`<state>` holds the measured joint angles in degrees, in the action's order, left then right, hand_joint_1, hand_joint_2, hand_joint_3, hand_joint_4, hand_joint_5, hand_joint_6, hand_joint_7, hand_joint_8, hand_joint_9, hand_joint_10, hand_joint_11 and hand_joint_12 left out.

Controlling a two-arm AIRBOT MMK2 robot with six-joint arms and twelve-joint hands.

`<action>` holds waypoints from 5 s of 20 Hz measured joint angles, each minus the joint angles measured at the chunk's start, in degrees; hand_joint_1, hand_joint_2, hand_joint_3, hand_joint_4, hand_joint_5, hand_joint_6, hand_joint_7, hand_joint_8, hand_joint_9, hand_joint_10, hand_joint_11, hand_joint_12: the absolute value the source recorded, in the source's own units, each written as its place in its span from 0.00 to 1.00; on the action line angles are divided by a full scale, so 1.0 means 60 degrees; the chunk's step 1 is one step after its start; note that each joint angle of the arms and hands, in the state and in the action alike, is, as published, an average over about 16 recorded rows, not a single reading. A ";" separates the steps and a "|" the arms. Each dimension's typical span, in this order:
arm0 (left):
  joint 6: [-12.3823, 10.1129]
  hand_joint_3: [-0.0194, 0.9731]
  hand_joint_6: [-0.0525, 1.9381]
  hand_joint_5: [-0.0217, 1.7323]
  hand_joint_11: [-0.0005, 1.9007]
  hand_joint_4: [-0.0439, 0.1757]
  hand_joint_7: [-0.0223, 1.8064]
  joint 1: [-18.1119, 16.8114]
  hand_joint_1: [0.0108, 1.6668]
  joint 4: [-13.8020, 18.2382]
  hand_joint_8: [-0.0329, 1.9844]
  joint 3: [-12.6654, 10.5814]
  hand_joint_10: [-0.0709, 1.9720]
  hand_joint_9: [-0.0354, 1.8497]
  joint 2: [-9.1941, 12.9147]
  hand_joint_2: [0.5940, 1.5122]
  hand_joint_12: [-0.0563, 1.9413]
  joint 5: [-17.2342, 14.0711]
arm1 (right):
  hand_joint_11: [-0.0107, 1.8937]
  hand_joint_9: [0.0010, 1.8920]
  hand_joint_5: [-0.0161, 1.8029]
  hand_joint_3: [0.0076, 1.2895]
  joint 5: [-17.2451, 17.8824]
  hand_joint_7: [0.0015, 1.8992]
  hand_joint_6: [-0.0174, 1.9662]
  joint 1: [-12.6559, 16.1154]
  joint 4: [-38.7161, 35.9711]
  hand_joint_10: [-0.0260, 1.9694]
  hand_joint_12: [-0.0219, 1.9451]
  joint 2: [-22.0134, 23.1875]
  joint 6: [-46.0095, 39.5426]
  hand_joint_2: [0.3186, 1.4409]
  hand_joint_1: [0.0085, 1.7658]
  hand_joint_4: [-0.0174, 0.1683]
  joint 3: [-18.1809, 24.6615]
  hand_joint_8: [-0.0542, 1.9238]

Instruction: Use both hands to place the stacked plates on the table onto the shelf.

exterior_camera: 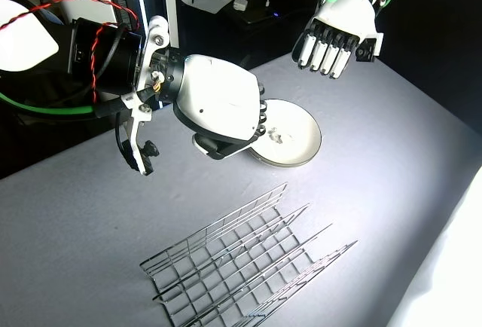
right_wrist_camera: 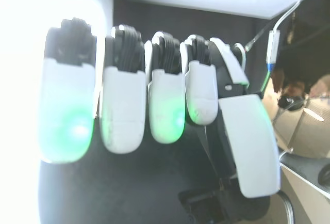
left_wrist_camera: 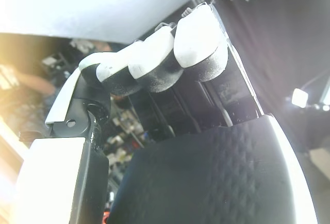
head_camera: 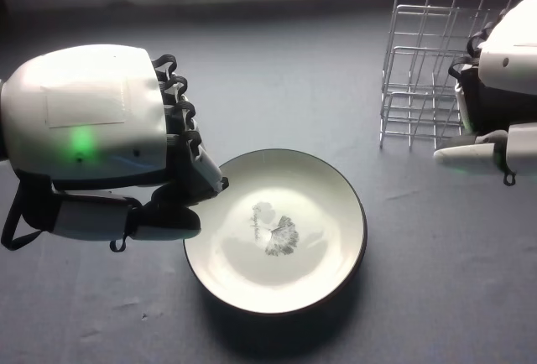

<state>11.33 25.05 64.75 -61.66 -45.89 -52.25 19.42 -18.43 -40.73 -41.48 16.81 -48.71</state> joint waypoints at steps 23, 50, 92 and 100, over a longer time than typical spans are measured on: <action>-0.2062 0.04 0.02 0.02 0.01 0.22 0.02 -0.0620 0.01 0.3585 0.01 -0.1598 0.04 0.03 -0.0621 0.59 0.02 -0.2084 | 0.02 0.01 0.02 0.02 0.0525 0.01 0.02 -0.0366 0.0102 0.02 0.01 0.0017 0.0020 0.84 0.00 0.10 -0.0260 0.03; -0.2556 0.03 0.02 0.02 0.01 0.21 0.02 -0.0089 0.00 0.6461 0.01 -0.3519 0.04 0.03 -0.2399 0.60 0.02 -0.1288 | 0.02 0.01 0.02 0.01 0.1250 0.01 0.02 -0.0408 0.0217 0.02 0.01 0.0096 -0.0027 0.82 0.00 0.08 -0.0339 0.03; -0.2297 0.04 0.01 0.01 0.01 0.19 0.01 0.0362 0.00 0.5819 0.01 -0.4308 0.04 0.03 -0.4309 0.60 0.03 -0.0185 | 0.02 0.01 0.02 0.01 0.7186 0.01 0.02 -0.2106 -0.2620 0.02 0.01 -0.0957 -0.0296 0.79 0.25 0.12 -0.3055 0.03; -0.2297 0.04 0.01 0.01 0.01 0.19 0.01 0.0312 0.00 0.5831 0.01 -0.4388 0.04 0.03 -0.4394 0.60 0.03 -0.0194 | 0.02 0.01 0.02 0.01 0.7355 0.01 0.02 -0.2686 -0.2791 0.02 0.12 -0.1332 -0.0391 0.72 0.57 0.12 -0.3458 0.03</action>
<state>-2.45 26.92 99.74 -87.99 -72.25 -53.41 63.54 -34.54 -57.47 -49.47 14.47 -69.46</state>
